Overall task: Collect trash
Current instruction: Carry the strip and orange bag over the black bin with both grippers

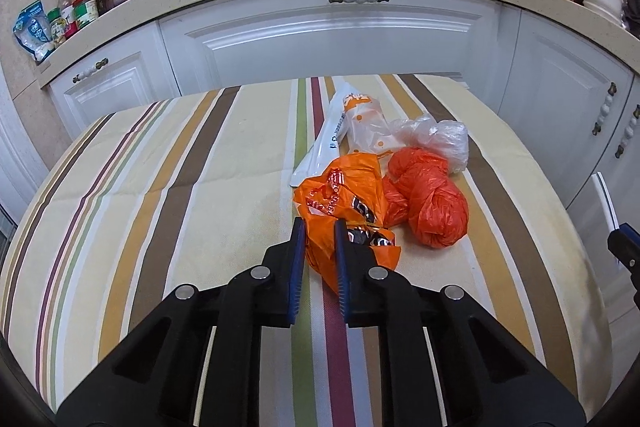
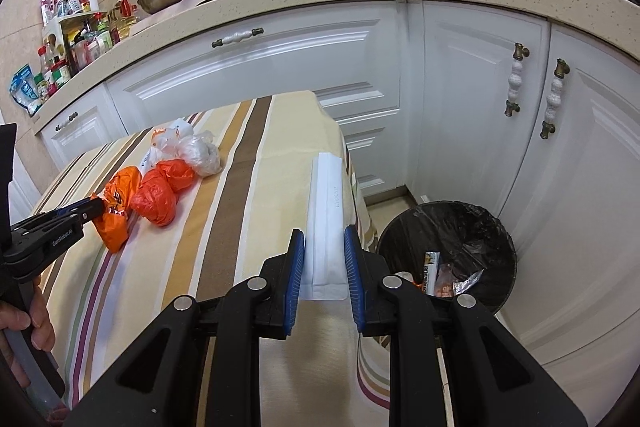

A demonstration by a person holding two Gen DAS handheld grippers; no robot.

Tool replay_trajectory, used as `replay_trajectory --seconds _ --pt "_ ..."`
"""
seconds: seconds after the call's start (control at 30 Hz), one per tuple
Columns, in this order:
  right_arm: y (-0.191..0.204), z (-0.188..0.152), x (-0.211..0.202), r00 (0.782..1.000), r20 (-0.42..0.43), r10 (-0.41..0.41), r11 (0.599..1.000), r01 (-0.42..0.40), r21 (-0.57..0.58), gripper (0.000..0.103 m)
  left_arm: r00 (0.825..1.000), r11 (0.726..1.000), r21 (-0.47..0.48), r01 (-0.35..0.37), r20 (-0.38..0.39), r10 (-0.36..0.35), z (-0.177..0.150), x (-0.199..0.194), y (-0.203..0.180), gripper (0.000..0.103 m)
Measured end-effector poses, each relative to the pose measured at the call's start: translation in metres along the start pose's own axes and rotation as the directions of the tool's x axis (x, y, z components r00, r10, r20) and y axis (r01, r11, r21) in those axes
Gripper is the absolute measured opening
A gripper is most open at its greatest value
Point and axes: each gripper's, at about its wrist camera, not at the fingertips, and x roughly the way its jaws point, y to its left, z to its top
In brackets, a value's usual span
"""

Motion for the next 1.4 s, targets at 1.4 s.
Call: replay_trajectory --seconds 1.4 --pt "-0.123 0.021 -0.019 0.953 0.105 -0.286 0.957 0.277 0.091 0.022 0.943 0.898 0.338 0.280 0.078 -0.324 0.031 -0.027 -0.256 0.014"
